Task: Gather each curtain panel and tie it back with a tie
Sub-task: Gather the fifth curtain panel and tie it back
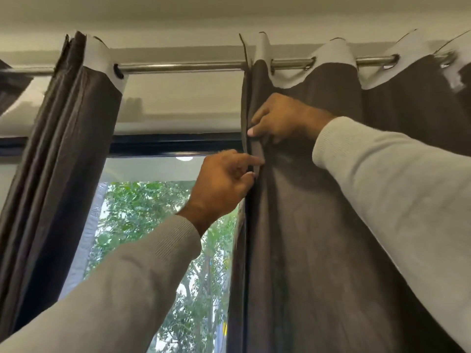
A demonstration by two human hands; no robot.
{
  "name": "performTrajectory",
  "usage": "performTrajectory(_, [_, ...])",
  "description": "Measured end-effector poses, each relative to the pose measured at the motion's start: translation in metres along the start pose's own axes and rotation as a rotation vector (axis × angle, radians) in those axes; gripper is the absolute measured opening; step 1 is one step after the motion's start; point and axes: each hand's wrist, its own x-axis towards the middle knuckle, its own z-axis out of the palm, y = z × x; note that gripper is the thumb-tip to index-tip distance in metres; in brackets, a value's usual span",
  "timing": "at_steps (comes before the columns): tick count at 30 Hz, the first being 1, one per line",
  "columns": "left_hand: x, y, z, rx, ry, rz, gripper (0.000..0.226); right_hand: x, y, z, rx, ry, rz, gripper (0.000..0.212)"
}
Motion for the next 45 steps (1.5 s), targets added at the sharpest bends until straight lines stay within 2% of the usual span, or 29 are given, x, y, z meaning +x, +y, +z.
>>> performTrajectory(3, [0.011,0.011,0.003,-0.041,-0.05,-0.029,0.037,-0.007,0.008,-0.013,0.084,-0.047,0.01,0.026])
performTrajectory(5, [0.019,0.021,0.006,-0.011,-0.099,-0.052,0.032,-0.013,0.01,-0.021,0.077,-0.061,0.008,0.035])
performTrajectory(7, [0.023,0.034,0.01,0.021,-0.126,-0.086,0.025,-0.018,0.01,-0.027,0.096,-0.08,0.015,0.029])
performTrajectory(9, [0.026,0.043,0.016,-0.004,-0.087,-0.142,0.022,-0.021,0.018,-0.034,0.154,-0.084,0.068,0.028])
performTrajectory(11, [0.027,0.047,0.021,-0.006,-0.039,-0.161,0.02,-0.02,0.037,-0.04,0.117,0.036,0.162,0.03])
performTrajectory(12, [0.026,0.046,0.023,0.036,-0.014,-0.153,0.018,-0.02,0.05,-0.042,-0.023,0.158,0.225,0.032])
performTrajectory(14, [0.023,0.042,0.025,0.116,0.041,-0.151,0.011,-0.029,0.08,-0.045,-0.34,0.406,0.412,0.06])
performTrajectory(16, [0.019,0.037,0.026,0.103,0.085,-0.188,0.025,-0.042,0.108,-0.051,-0.383,0.504,0.564,0.084])
performTrajectory(17, [0.018,0.035,0.026,0.082,0.093,-0.214,0.032,-0.047,0.12,-0.055,-0.36,0.499,0.617,0.084])
performTrajectory(20, [0.016,0.036,0.024,0.001,0.094,-0.232,0.036,-0.055,0.137,-0.065,-0.316,0.468,0.679,0.055])
performTrajectory(22, [0.015,0.038,0.025,-0.002,0.079,-0.192,0.033,-0.055,0.125,-0.06,-0.342,0.509,0.66,0.041])
performTrajectory(24, [0.014,0.04,0.027,0.03,0.064,-0.145,0.03,-0.045,0.097,-0.044,-0.376,0.498,0.496,0.034])
performTrajectory(27, [0.012,0.043,0.028,0.017,0.026,-0.074,0.035,-0.016,0.04,-0.015,-0.23,0.339,0.105,0.021])
performTrajectory(29, [0.011,0.044,0.024,-0.009,0.017,-0.047,0.042,0.0,0.021,-0.005,-0.096,0.219,-0.025,0.005])
performTrajectory(33, [0.01,0.038,0.015,0.023,-0.034,-0.018,0.031,0.004,0.03,-0.009,-0.052,0.095,-0.024,0.013])
performTrajectory(38, [0.016,0.038,0.011,0.115,-0.183,-0.008,0.031,-0.007,0.027,-0.016,-0.103,-0.012,-0.038,0.033])
performTrajectory(43, [0.016,0.044,0.012,0.069,-0.218,-0.019,0.041,-0.006,0.019,-0.016,-0.099,-0.082,0.012,0.03])
performTrajectory(45, [0.019,0.045,0.011,0.096,-0.241,0.001,0.035,-0.008,0.017,-0.021,-0.044,-0.119,0.015,0.024])
